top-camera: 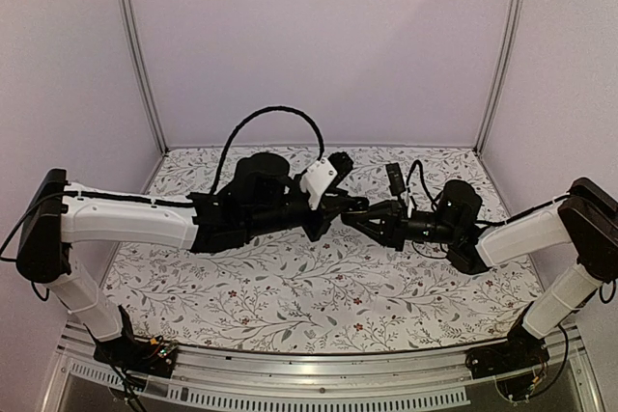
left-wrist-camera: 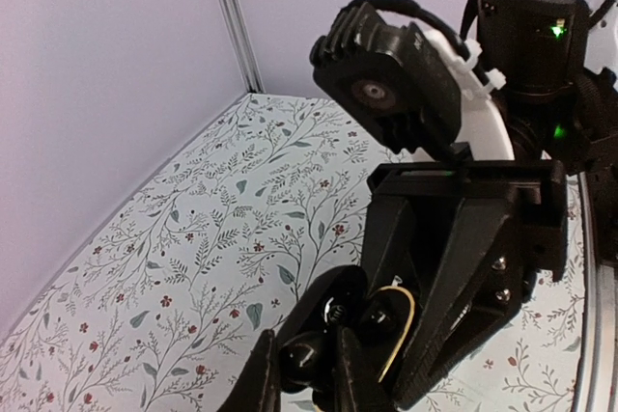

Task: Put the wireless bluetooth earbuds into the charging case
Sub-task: Insert the left earbud into the left side groove of the charging case, then close the charging case with the earbuds at the corner of the board.

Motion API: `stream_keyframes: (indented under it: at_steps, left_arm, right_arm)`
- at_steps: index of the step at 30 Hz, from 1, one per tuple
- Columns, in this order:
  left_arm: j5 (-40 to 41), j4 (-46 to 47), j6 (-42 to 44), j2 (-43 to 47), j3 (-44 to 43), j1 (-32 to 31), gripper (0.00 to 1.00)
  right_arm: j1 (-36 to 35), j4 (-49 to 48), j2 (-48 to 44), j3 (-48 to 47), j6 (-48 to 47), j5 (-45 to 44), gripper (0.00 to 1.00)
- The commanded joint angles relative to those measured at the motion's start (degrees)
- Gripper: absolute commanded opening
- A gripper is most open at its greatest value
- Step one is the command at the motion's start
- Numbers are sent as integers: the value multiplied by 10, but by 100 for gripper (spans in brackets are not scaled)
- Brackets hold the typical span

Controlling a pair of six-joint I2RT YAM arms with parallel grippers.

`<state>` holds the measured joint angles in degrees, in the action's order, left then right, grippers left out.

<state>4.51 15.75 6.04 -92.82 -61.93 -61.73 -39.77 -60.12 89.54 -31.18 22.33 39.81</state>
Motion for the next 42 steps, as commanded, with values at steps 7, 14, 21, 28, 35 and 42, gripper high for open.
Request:
stream_keyframes:
  at_steps: [7,14,21,28,35,42]
  left_arm:
    - [2,-1,0,2,7,-13,5]
    - [1,-4,-7,8,11,-12,7]
    - [0,6,-5,18,21,-13,7]
    - [-2,6,-2,22,24,-15,8]
    - [5,6,0,30,29,-19,7]
    - [5,5,9,31,30,-23,7]
  right_arm:
    - [-3,-46,7,-17,21,-13,0]
    - [-3,-48,8,-18,20,-20,0]
    - [-2,-48,10,-22,20,-27,0]
    - [-2,-47,13,-25,21,-34,0]
    - [-2,-42,12,-27,14,-42,0]
    - [-2,-20,7,-37,-1,-51,0]
